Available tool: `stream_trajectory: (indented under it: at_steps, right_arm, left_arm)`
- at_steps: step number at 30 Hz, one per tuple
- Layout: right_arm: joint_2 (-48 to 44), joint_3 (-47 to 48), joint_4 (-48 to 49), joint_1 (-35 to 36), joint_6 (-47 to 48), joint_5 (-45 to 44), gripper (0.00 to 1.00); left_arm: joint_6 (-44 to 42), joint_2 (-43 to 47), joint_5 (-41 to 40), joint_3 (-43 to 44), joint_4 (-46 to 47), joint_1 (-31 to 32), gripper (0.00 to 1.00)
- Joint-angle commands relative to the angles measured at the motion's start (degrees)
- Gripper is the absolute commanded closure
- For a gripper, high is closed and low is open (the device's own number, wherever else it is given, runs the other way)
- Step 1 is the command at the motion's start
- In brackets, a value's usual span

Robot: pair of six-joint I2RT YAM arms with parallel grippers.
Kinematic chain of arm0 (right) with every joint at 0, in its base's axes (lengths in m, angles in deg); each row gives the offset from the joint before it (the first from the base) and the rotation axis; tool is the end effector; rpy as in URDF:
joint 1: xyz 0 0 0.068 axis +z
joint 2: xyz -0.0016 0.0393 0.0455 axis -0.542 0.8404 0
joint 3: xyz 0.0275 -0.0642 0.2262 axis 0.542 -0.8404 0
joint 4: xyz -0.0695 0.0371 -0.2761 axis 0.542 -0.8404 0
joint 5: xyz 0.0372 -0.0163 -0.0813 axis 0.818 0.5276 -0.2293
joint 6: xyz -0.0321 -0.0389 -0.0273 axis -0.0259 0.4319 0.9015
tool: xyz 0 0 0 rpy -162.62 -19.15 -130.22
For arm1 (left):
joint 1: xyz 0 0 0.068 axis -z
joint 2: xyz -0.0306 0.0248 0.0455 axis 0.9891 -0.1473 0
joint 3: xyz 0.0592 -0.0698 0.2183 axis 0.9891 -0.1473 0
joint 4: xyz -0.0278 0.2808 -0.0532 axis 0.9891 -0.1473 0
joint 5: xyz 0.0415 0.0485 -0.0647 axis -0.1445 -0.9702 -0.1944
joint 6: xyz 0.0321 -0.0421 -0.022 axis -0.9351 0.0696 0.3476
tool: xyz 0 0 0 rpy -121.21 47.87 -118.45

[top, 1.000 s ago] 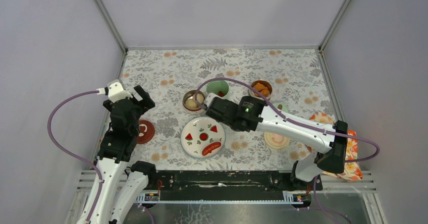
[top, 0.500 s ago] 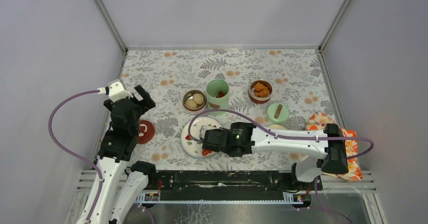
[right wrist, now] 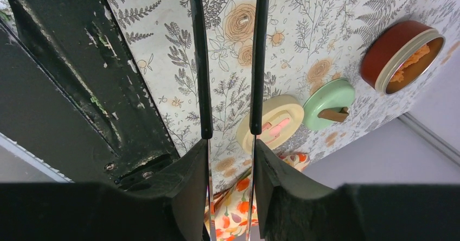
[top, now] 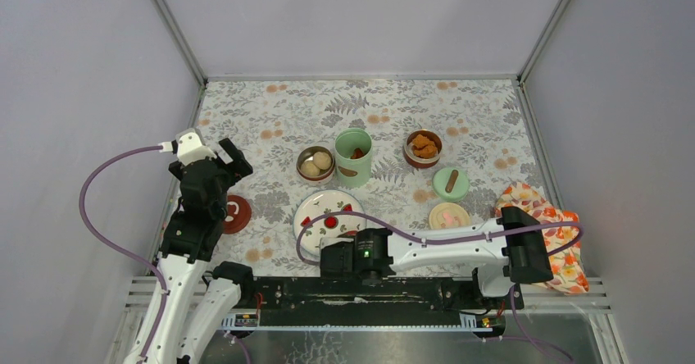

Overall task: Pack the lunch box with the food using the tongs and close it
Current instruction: Pick up the fake food from the plate.

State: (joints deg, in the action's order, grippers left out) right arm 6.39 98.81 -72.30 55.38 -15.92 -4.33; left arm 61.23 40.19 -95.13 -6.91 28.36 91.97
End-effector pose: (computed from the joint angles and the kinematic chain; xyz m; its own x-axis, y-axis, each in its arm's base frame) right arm 0.0282 0.3234 0.2035 -0.0095 -0.9940 -0.1088 -0.8935 0.0573 -0.4455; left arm 0.1966 -0.0181 0.3144 -0.1826 -0.2930 -0.9385 -0.3345 0.9161 -0.2210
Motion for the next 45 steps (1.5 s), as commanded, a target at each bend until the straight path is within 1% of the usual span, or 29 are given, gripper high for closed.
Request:
stream_trajectory:
  at_steps: [1, 12, 19, 25, 33, 45]
  right_arm:
    - [1.1, -0.2, -0.2, 1.6, 0.4, -3.9, 0.6]
    - [5.8, -0.2, 0.2, 1.6, 0.1, -11.3, 0.6]
    - [8.7, 0.7, 2.3, 0.7, 0.5, -13.3, 0.58]
    - [11.0, 2.6, 1.9, -4.3, -0.6, -11.2, 0.58]
    - [10.6, 3.3, 1.7, -6.0, -0.3, -2.8, 0.58]
    - [13.2, 4.1, 2.9, -9.0, 1.3, -0.7, 0.6]
  left_arm:
    - [-0.2, 0.2, 0.1, 0.0, 1.9, -0.5, 0.02]
    - [-0.2, 0.5, 0.0, -0.1, 1.9, -0.5, 0.02]
    - [-0.2, 0.7, 0.0, -0.1, 1.9, -0.6, 0.02]
    - [-0.2, 0.8, -0.2, -0.1, 1.8, -0.6, 0.02]
    - [-0.1, 0.9, -0.1, -0.1, 1.8, -0.6, 0.01]
    - [-0.2, 0.8, 0.0, 0.0, 1.8, -0.6, 0.02]
